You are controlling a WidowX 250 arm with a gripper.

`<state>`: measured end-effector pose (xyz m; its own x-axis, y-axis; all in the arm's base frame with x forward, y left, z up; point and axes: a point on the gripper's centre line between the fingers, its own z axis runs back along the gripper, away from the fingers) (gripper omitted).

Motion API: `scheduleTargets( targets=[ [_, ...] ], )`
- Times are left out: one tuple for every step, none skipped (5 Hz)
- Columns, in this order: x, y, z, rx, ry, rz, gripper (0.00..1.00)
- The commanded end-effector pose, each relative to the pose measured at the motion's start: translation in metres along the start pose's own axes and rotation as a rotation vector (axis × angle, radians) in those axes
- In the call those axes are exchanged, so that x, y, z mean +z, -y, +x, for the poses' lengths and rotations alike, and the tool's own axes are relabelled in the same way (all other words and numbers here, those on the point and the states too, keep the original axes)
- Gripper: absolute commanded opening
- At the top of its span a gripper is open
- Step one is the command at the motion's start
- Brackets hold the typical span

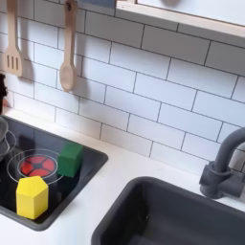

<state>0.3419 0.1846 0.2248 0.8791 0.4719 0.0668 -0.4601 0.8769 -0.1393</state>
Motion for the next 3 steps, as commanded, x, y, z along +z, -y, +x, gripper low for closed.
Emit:
scheduleTargets(
  targets=[
    [-0.002, 0.035, -0.015, -0.129, -0.045, -0.036, 1.00],
    [-0.004, 0.054, -0.029, -0.211, -0.071, -0.032, 1.00],
    [-0.009, 0.065, -0.045, -0.269, -0.106, -0.030, 1.00]
  ],
)
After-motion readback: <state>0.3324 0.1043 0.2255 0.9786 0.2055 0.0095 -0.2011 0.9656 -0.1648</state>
